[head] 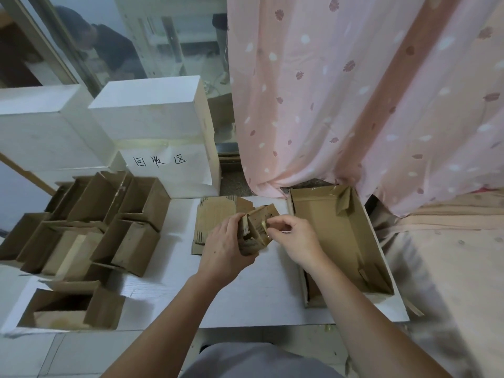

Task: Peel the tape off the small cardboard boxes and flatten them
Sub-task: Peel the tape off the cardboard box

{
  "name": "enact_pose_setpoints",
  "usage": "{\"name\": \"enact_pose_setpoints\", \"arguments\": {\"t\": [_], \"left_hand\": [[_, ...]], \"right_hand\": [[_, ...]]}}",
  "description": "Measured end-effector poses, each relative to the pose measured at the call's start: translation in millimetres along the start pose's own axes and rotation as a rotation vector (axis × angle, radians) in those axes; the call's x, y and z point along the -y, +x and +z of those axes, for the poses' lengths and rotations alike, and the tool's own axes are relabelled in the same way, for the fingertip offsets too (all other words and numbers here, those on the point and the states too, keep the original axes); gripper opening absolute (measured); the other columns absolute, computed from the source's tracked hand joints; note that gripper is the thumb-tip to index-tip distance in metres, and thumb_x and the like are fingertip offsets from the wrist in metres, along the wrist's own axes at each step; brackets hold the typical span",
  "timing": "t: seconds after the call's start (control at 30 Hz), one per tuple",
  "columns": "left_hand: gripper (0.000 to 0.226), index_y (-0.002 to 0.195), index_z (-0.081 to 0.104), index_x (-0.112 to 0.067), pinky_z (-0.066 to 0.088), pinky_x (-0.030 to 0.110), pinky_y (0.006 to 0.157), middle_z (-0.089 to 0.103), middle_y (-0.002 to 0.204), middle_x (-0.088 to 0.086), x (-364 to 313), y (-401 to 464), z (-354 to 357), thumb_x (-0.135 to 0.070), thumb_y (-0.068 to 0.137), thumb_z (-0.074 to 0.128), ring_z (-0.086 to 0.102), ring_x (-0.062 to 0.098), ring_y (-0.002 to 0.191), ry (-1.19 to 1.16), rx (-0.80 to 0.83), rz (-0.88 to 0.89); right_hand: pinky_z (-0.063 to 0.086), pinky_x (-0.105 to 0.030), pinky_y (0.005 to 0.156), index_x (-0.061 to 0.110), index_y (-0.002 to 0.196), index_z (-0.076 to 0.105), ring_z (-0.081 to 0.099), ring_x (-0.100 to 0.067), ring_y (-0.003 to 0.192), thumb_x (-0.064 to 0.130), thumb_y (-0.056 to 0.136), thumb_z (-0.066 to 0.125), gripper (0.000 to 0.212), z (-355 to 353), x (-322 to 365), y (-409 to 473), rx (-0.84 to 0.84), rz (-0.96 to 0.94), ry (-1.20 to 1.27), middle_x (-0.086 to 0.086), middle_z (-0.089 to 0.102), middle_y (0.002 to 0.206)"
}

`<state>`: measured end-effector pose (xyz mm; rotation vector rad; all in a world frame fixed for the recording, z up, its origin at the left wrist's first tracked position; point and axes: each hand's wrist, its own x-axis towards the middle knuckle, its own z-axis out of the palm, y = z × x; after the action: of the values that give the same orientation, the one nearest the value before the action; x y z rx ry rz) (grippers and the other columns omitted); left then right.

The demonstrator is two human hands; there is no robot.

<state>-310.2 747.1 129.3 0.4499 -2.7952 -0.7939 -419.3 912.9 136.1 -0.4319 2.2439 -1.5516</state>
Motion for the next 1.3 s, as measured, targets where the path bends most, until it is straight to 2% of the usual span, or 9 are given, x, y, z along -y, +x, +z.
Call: {"name": "enact_pose_setpoints", "arguments": {"t": [0.13, 0.27, 0.4, 0.5, 0.6, 0.77, 0.97, 1.07, 1.3], "left_hand": [[0.094, 0.148, 0.042, -0.021, 0.045, 0.035, 0.100, 0.057, 0.137, -0.004, -3.2, -1.3, -1.3, -0.032, 0.067, 0.089, 0.053, 0.019, 0.122, 0.002, 0.007, 0.022], [0.093, 0.147, 0.041, -0.022, 0.044, 0.032, 0.094, 0.056, 0.135, -0.005, -4.7, -5.4, -1.9, -0.030, 0.067, 0.087, 0.052, 0.019, 0.117, 0.008, 0.006, 0.033], [0.092, 0.146, 0.042, -0.022, 0.041, 0.030, 0.090, 0.056, 0.132, -0.006, -1.9, -4.0, -1.8, -0.029, 0.066, 0.088, 0.050, 0.018, 0.114, 0.009, 0.016, 0.047], [0.093, 0.146, 0.042, -0.020, 0.044, 0.034, 0.095, 0.056, 0.131, -0.003, -1.7, -1.8, -2.9, -0.026, 0.065, 0.088, 0.048, 0.020, 0.114, 0.001, 0.012, 0.060], [0.091, 0.144, 0.045, -0.017, 0.045, 0.040, 0.098, 0.058, 0.128, -0.001, -3.6, -1.7, -2.4, -0.024, 0.064, 0.089, 0.047, 0.020, 0.112, 0.002, -0.019, 0.094], [0.090, 0.142, 0.047, -0.017, 0.047, 0.045, 0.097, 0.059, 0.129, 0.000, -8.0, -2.9, 0.7, -0.023, 0.063, 0.091, 0.047, 0.018, 0.111, -0.028, -0.044, 0.105], [0.092, 0.143, 0.044, -0.019, 0.047, 0.050, 0.102, 0.058, 0.129, 0.000, -6.0, 4.2, 1.8, -0.023, 0.064, 0.090, 0.044, 0.016, 0.112, -0.032, -0.009, 0.114], [0.092, 0.144, 0.044, -0.019, 0.046, 0.044, 0.103, 0.057, 0.131, -0.001, -5.2, 7.2, 4.3, -0.023, 0.065, 0.091, 0.048, 0.019, 0.116, -0.041, 0.002, 0.104], [0.091, 0.144, 0.045, -0.019, 0.046, 0.038, 0.101, 0.058, 0.132, -0.002, -4.3, 13.1, 10.9, -0.026, 0.065, 0.091, 0.052, 0.020, 0.118, -0.051, 0.002, 0.082]], "right_hand": [[0.045, -0.006, 0.087, 0.016, 0.102, 0.081, 0.065, 0.003, 0.097, 0.011, 0.086, 0.077, 0.017, 4.5, -0.8, 2.0, 0.023, -0.010, -0.039, 0.011, 0.069, 0.116], [0.051, -0.026, 0.101, 0.013, 0.088, 0.082, 0.067, -0.007, 0.106, 0.009, 0.084, 0.078, 0.007, 8.7, -1.0, 1.7, 0.004, 0.009, -0.050, 0.004, 0.070, 0.125], [0.049, -0.027, 0.097, 0.014, 0.075, 0.077, 0.066, -0.010, 0.107, 0.009, 0.084, 0.076, 0.010, 14.7, 3.3, -2.6, -0.077, 0.044, -0.065, 0.002, 0.072, 0.120], [0.055, -0.027, 0.090, 0.016, 0.087, 0.078, 0.067, -0.004, 0.095, 0.012, 0.084, 0.076, 0.006, 15.7, 2.6, -4.9, -0.112, 0.013, -0.085, 0.009, 0.073, 0.101], [0.055, -0.024, 0.087, 0.017, 0.106, 0.078, 0.066, -0.006, 0.093, 0.015, 0.084, 0.075, 0.022, 13.4, 4.0, -2.0, -0.076, 0.019, -0.113, 0.005, 0.072, 0.103], [0.053, -0.027, 0.085, 0.019, 0.084, 0.072, 0.064, -0.013, 0.094, 0.013, 0.082, 0.074, 0.007, 11.1, 8.4, 7.0, -0.066, 0.045, -0.129, 0.000, 0.067, 0.105], [0.043, -0.015, 0.068, 0.015, 0.088, 0.066, 0.060, -0.011, 0.086, 0.012, 0.084, 0.069, 0.006, 6.5, 3.8, 11.1, -0.112, 0.075, -0.173, 0.005, 0.066, 0.093], [0.042, -0.007, 0.063, 0.018, 0.087, 0.061, 0.056, -0.003, 0.080, 0.011, 0.089, 0.068, 0.009, 3.1, 2.5, 11.2, -0.152, 0.053, -0.195, 0.009, 0.063, 0.091], [0.041, -0.011, 0.063, 0.019, 0.079, 0.057, 0.057, -0.005, 0.077, 0.010, 0.086, 0.069, 0.017, 1.5, -1.3, 13.4, -0.201, 0.025, -0.215, 0.009, 0.063, 0.085]]}}
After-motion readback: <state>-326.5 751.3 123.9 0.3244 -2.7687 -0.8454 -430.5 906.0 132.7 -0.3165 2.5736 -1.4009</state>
